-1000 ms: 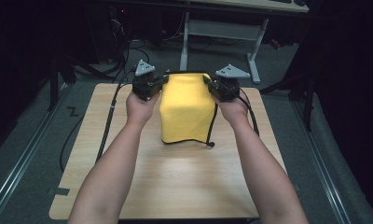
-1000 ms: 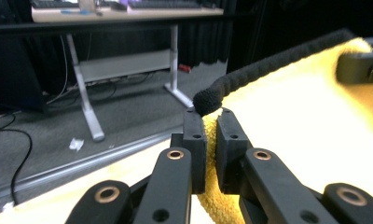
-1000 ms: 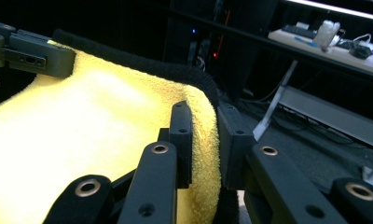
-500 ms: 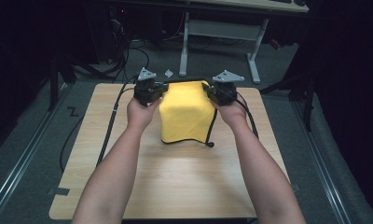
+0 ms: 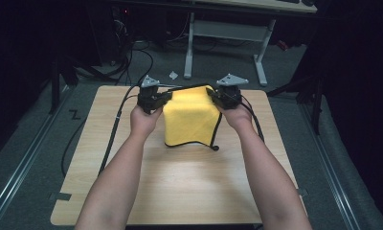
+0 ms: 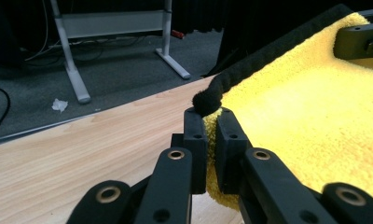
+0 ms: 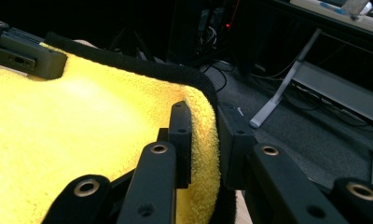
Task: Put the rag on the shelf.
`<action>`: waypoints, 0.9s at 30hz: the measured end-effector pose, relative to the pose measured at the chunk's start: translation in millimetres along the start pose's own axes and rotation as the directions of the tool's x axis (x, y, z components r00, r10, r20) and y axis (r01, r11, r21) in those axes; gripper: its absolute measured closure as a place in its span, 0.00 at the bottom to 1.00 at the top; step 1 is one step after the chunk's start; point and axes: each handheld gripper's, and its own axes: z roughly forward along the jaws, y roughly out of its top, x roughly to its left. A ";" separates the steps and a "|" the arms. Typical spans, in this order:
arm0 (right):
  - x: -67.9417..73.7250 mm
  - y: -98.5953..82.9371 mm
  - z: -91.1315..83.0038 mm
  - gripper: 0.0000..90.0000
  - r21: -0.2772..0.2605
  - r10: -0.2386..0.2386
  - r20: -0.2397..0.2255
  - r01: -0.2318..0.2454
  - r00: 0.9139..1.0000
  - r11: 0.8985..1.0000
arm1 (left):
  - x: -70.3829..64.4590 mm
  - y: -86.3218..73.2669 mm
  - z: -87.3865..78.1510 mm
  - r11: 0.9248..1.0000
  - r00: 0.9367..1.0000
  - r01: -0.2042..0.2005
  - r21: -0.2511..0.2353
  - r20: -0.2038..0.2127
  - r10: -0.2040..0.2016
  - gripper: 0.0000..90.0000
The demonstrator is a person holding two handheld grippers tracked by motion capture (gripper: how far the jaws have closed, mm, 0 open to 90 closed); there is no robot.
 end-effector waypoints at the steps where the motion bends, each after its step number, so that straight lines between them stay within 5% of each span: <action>1: -0.5 -0.6 0.4 0.87 0.003 -0.002 -0.004 0.002 1.000 1.000 | 0.0 -1.3 0.3 1.000 1.000 0.000 0.002 0.002 0.000 0.94; 8: -4.5 -5.7 4.7 0.87 0.032 0.010 -0.030 -0.009 1.000 0.999 | -0.5 -7.6 3.0 1.000 1.000 -0.002 0.026 0.010 0.002 0.94; 21: -8.5 -28.1 15.9 0.86 0.071 0.123 -0.101 -0.116 0.987 0.991 | 1.6 -29.6 7.0 0.998 0.998 0.041 0.055 0.036 -0.043 0.94; 27: -8.2 -37.2 21.3 0.85 0.100 0.148 -0.100 -0.139 0.984 0.985 | 0.2 -37.0 8.6 0.997 0.999 0.031 0.076 0.041 -0.034 0.94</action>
